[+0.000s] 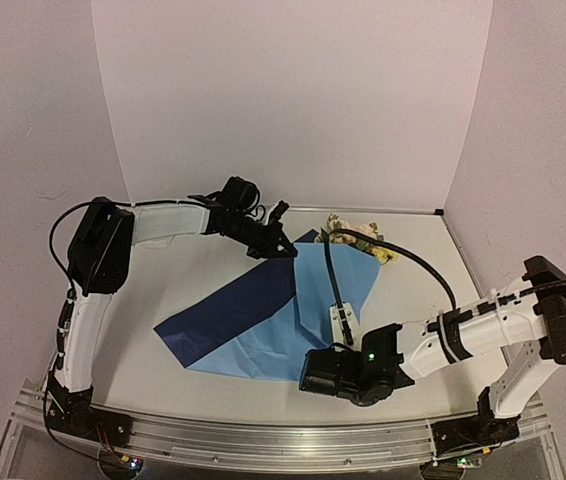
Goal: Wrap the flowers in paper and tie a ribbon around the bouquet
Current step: Press the 1/4-folded wrapping paper into the folded wrapping paper.
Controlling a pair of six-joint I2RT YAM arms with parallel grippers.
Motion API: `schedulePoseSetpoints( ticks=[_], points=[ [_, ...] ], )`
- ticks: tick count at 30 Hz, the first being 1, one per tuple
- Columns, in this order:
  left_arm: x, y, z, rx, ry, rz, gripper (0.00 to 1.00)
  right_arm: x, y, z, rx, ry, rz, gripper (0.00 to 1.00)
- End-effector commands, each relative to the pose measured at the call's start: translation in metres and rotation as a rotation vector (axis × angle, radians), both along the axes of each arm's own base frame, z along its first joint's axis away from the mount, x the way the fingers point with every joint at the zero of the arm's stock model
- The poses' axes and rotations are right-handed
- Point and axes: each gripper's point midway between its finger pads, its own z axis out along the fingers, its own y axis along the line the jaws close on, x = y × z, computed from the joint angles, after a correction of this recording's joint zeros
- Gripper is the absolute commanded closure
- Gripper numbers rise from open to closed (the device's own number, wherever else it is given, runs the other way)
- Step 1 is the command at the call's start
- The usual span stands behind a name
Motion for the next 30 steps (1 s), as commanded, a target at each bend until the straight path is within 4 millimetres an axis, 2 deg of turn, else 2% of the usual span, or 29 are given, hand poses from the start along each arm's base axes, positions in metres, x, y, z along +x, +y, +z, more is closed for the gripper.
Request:
schedulePoseSetpoints(
  ticks=[1, 6, 9, 13, 14, 17, 18, 19, 21, 25, 30],
  points=[
    [0.008, -0.003, 0.023, -0.021, -0.061, -0.002, 1.0, 0.0, -0.006, 0.013, -0.121, -0.063, -0.021, 0.58],
    [0.011, -0.003, 0.023, -0.023, -0.056, 0.005, 1.0, -0.005, -0.004, 0.015, -0.172, -0.076, -0.012, 0.79],
    [0.014, 0.0, 0.023, -0.027, -0.038, 0.019, 1.0, -0.006, -0.004, 0.015, -0.188, -0.08, -0.012, 0.98],
    [0.011, 0.0, 0.024, -0.046, 0.003, 0.017, 0.97, -0.007, 0.003, 0.017, -0.202, -0.098, 0.009, 1.0],
    [0.008, 0.001, 0.025, -0.05, 0.019, 0.013, 0.91, -0.007, 0.005, 0.019, -0.201, -0.103, 0.015, 1.0],
    [0.0, 0.008, 0.027, -0.047, 0.064, 0.052, 0.6, -0.006, 0.006, 0.024, -0.202, -0.121, 0.023, 1.0],
    [-0.005, 0.013, 0.029, -0.051, 0.083, 0.075, 0.51, -0.006, 0.005, 0.025, -0.202, -0.127, 0.024, 1.0],
    [-0.012, 0.019, 0.026, -0.055, 0.109, 0.093, 0.45, -0.005, 0.005, 0.026, -0.202, -0.132, 0.026, 1.0],
    [-0.026, 0.029, 0.034, -0.084, 0.149, 0.137, 0.39, -0.005, 0.005, 0.026, -0.203, -0.137, 0.039, 1.0],
    [-0.061, 0.046, 0.039, -0.152, 0.23, 0.196, 0.35, -0.007, 0.011, 0.02, -0.17, -0.12, 0.086, 1.0],
    [-0.114, 0.033, 0.039, -0.18, 0.272, 0.197, 0.3, -0.012, 0.022, 0.008, -0.143, -0.074, 0.139, 1.0]
  ],
)
